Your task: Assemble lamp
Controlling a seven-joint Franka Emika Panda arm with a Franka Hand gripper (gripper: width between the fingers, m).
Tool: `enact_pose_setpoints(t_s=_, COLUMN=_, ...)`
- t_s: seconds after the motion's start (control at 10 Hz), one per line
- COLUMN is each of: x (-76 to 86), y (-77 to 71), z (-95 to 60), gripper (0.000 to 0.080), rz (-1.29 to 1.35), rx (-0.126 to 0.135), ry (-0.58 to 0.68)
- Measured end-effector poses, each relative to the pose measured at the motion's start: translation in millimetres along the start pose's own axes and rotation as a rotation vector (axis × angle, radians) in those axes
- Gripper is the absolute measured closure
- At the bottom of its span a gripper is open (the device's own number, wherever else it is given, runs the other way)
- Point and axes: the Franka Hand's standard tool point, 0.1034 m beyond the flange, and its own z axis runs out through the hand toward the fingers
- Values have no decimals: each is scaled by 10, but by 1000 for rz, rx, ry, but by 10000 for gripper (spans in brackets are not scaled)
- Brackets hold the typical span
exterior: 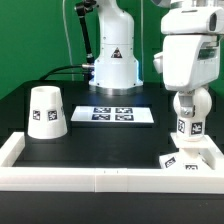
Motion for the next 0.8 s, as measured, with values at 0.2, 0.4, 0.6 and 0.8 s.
enact_pose_setpoints(t_s=0.2, x=-1, y=1, z=0, gripper=223, rz=34, rx=0, ry=0)
enact_pose_setpoints(t_s=0.4, x=20, y=-9, z=0, gripper=223, rz=170, rx=-2, ry=6)
enact_pose_setpoints(t_s=0.6, x=19, y=-7, z=-2, gripper=223, rz=411, rx=-2, ry=6)
enact_pose_setpoints(t_s=0.8, x=1, y=11, z=-6, gripper=223, rz=620, rx=-1, ry=2)
